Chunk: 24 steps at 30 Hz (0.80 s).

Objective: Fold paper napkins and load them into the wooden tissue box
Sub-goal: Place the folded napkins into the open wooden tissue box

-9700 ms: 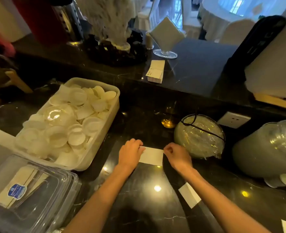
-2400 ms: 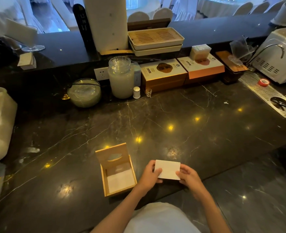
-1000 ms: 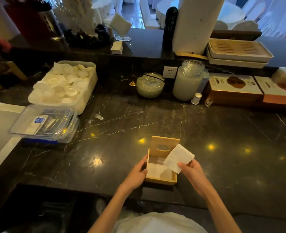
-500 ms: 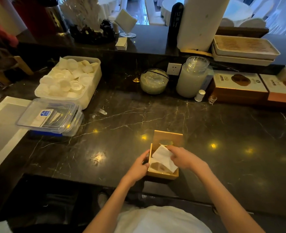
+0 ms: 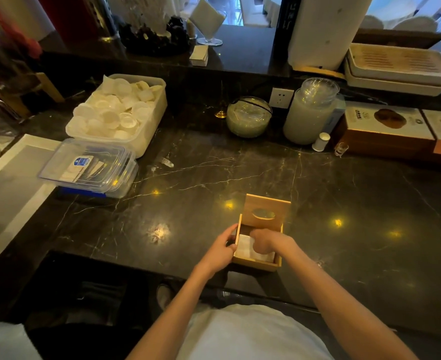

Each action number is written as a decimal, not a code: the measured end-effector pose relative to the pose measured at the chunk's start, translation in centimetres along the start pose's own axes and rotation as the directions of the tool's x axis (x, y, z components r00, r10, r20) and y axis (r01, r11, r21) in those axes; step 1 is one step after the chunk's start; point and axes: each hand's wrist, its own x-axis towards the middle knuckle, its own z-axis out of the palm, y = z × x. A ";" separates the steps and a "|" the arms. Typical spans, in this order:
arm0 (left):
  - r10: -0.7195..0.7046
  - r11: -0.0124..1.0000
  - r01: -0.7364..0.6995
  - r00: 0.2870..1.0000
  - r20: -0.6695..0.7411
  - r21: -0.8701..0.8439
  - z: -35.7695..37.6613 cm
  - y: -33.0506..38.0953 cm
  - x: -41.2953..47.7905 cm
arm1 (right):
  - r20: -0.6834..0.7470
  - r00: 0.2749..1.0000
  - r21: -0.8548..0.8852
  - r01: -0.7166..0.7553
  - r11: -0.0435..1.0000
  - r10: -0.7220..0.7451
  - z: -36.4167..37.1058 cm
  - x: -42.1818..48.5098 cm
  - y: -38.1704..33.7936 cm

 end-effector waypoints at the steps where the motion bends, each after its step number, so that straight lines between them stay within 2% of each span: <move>1: 0.002 1.000 -0.002 1.000 0.000 -0.005 0.0 0.0 0.0 | 0.000 1.000 -0.002 -0.004 1.000 0.004 0.3 0.2 0.0; 6: 0.007 1.000 -0.007 1.000 -0.008 0.019 0.0 -0.3 0.4 | -0.038 0.999 0.025 -0.016 1.000 0.017 1.4 1.2 -0.1; 13: 0.009 0.999 -0.008 1.000 -0.026 0.036 0.2 -0.2 0.5 | -0.189 0.982 0.056 0.033 0.998 -0.022 2.2 1.6 0.2; 20: -0.004 1.000 0.005 1.000 -0.024 0.029 0.1 -0.2 0.4 | -0.218 0.976 -0.032 0.016 0.999 -0.022 3.3 1.4 0.1; 24: -0.002 1.000 0.002 1.000 -0.015 0.022 0.1 -0.3 0.5 | -0.223 0.975 -0.018 0.012 1.000 -0.016 3.7 1.4 0.1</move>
